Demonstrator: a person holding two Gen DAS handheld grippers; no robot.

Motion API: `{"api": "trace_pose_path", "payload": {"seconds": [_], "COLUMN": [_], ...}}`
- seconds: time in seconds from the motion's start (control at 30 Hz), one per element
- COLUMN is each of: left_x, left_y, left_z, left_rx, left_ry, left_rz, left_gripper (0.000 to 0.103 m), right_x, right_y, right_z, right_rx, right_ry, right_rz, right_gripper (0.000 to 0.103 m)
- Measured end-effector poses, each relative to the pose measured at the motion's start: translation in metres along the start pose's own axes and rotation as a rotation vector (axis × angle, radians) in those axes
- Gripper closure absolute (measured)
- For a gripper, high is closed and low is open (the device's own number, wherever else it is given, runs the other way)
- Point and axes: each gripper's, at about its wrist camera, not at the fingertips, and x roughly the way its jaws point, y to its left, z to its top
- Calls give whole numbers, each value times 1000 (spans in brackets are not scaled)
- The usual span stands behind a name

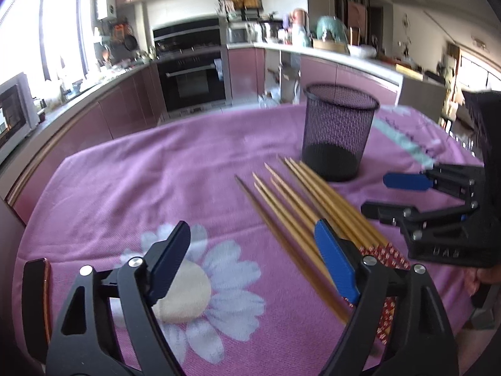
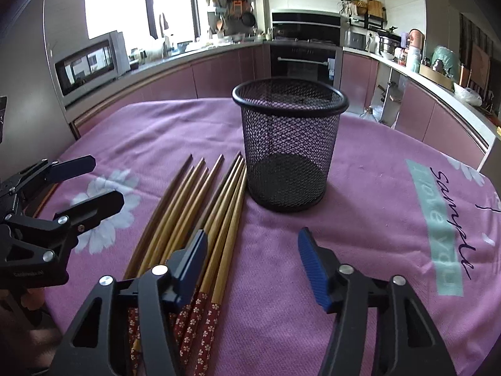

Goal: Organize utensils
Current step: 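Grasp one bamboo chopstick with the left gripper while the right gripper grasps another, then lift both held chopsticks upright and lower them into the black mesh cup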

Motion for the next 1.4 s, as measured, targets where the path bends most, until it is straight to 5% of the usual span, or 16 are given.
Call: {"api": "trace_pose_path", "payload": {"seconds": [0.53, 0.87, 0.97, 1.4], "left_x": [46, 58, 58, 45], "left_y": [-4, -1, 4, 20], "left_z": [0, 10, 10, 7], "left_rx": [8, -9, -47, -130], "left_ry": [172, 196, 194, 168], "left_rz": [-97, -118, -126, -153], "left_gripper": [45, 71, 85, 95], "right_x": [23, 34, 38, 12], "right_y": [5, 5, 3, -7], "right_z": [5, 16, 19, 21], "right_rx": [-30, -48, -31, 24], "right_ry": [113, 117, 118, 43], "right_rz": [10, 21, 56, 124], "right_gripper": [67, 82, 96, 97]}}
